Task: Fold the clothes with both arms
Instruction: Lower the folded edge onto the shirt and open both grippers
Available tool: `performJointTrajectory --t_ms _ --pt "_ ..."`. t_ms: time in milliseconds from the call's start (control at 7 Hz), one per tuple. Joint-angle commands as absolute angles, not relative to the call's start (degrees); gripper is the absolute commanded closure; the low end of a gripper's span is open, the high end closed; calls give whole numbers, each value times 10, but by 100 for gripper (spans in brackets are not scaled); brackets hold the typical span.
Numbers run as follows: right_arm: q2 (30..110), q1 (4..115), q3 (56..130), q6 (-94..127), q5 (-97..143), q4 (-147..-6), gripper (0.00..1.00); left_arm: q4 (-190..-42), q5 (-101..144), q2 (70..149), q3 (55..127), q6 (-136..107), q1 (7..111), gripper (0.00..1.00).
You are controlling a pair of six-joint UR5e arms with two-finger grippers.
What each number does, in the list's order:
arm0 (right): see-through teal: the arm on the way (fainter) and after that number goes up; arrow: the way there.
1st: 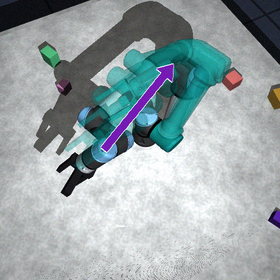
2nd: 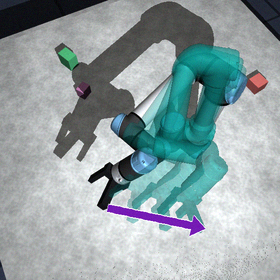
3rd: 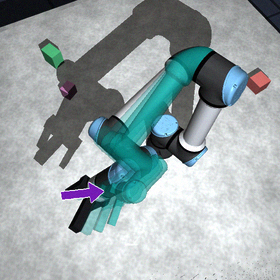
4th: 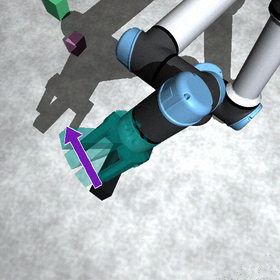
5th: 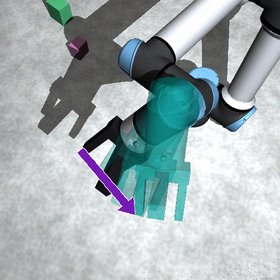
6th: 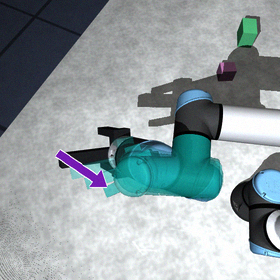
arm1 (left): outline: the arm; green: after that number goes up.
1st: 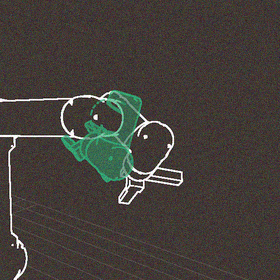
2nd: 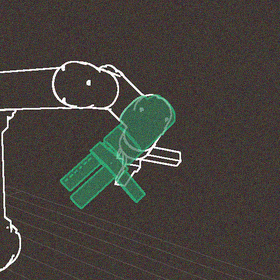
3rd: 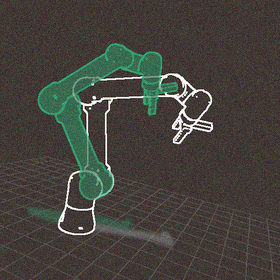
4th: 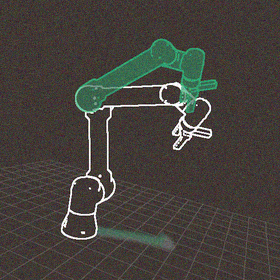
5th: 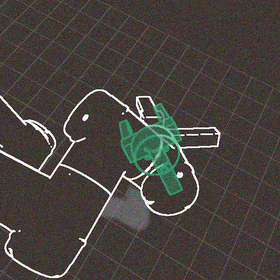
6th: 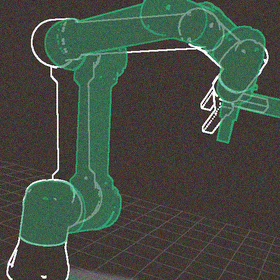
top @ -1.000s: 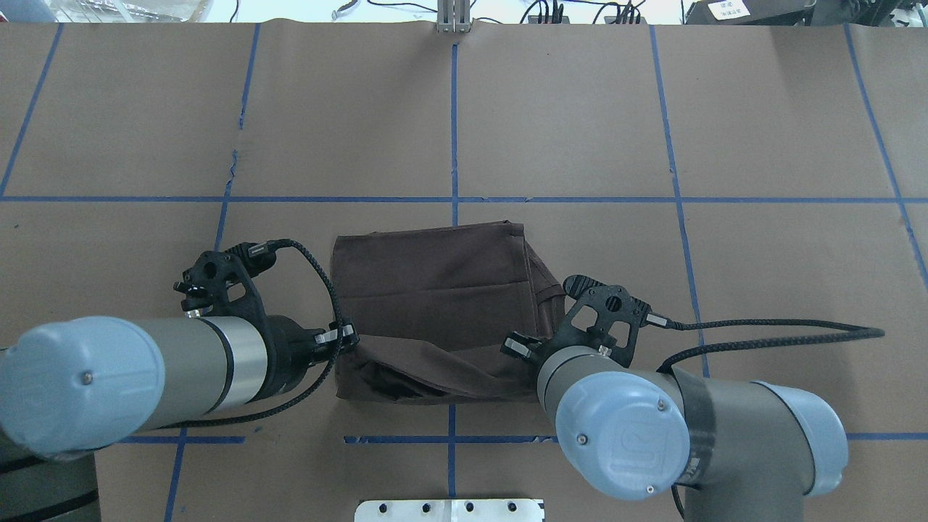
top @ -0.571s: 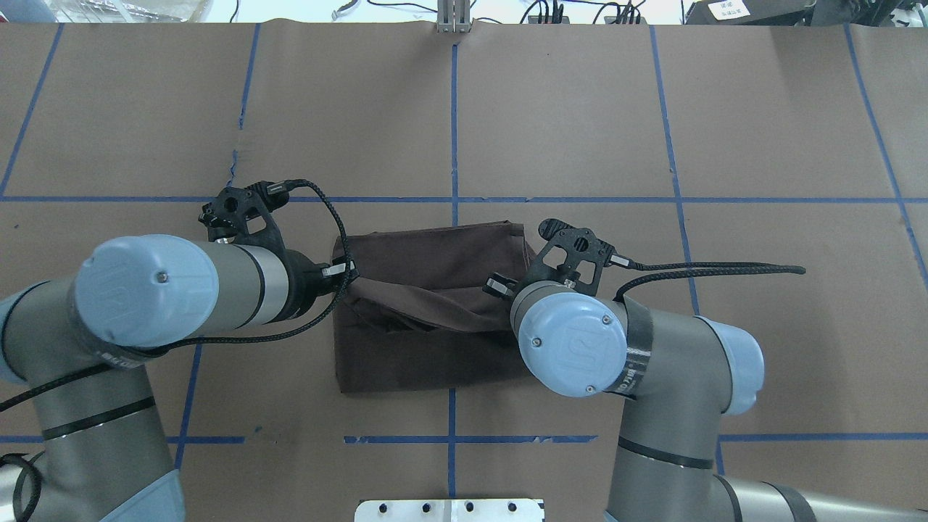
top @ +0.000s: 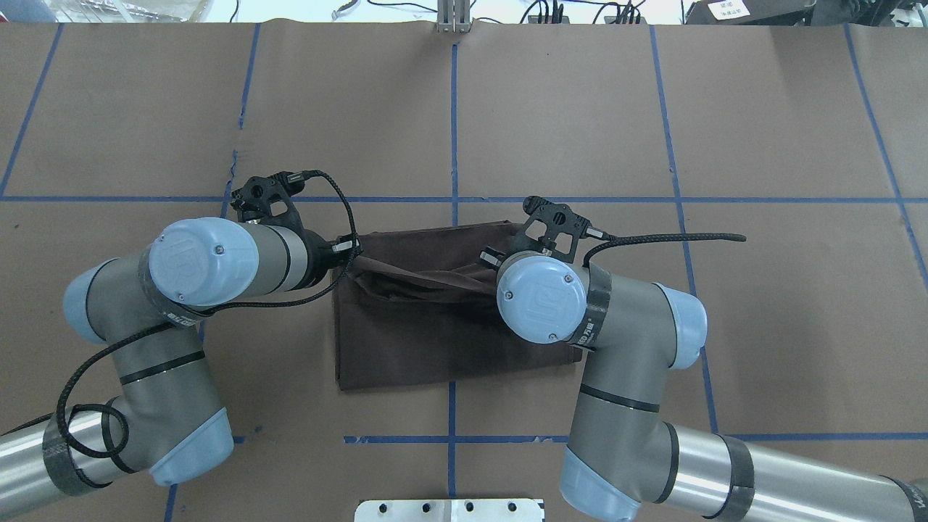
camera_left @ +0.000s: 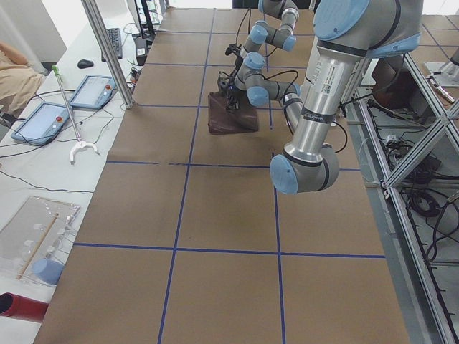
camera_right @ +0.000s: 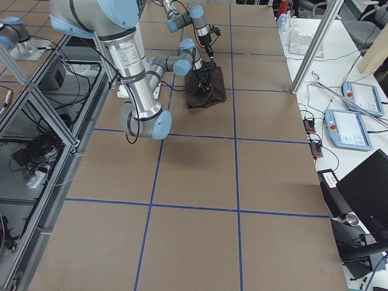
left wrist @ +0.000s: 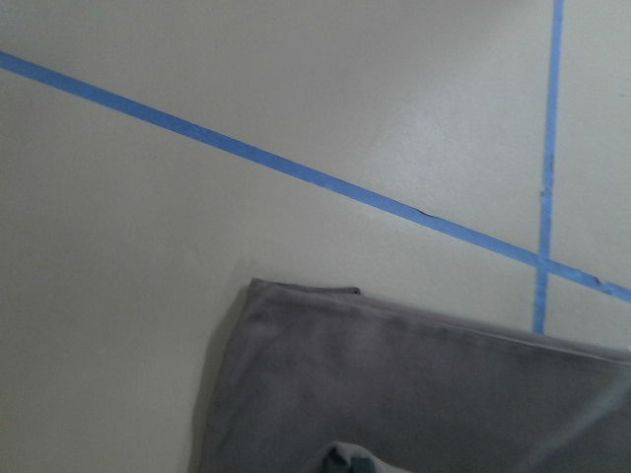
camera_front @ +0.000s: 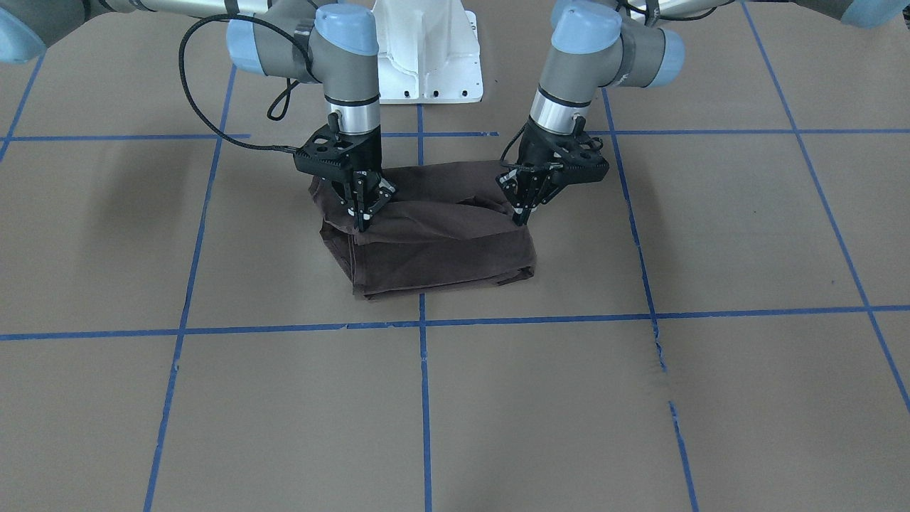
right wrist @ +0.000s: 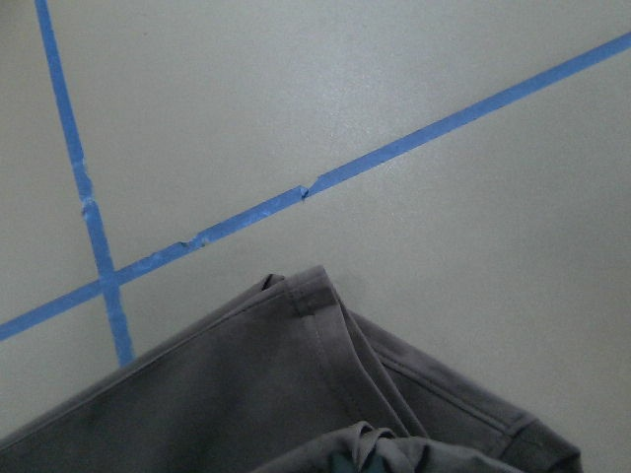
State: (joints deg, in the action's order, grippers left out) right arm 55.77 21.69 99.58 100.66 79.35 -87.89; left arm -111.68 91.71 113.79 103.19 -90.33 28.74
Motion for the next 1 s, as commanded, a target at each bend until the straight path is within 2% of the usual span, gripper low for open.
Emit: performJointTrajectory --t_ms 0,286,429,571,857 --pt "548 221 970 1005 795 -876 100 -1163 917 1142 979 -902 292 100" --pt "548 221 965 1005 795 -876 100 -1166 917 1142 979 -902 292 100" --pt "548 221 965 990 795 -876 51 -1166 918 1142 980 -899 293 82" --pt "535 221 966 934 795 -876 1 -1165 921 1142 988 -831 297 1" --pt "498 236 969 927 845 -883 0 -1166 980 1136 996 -725 349 0"
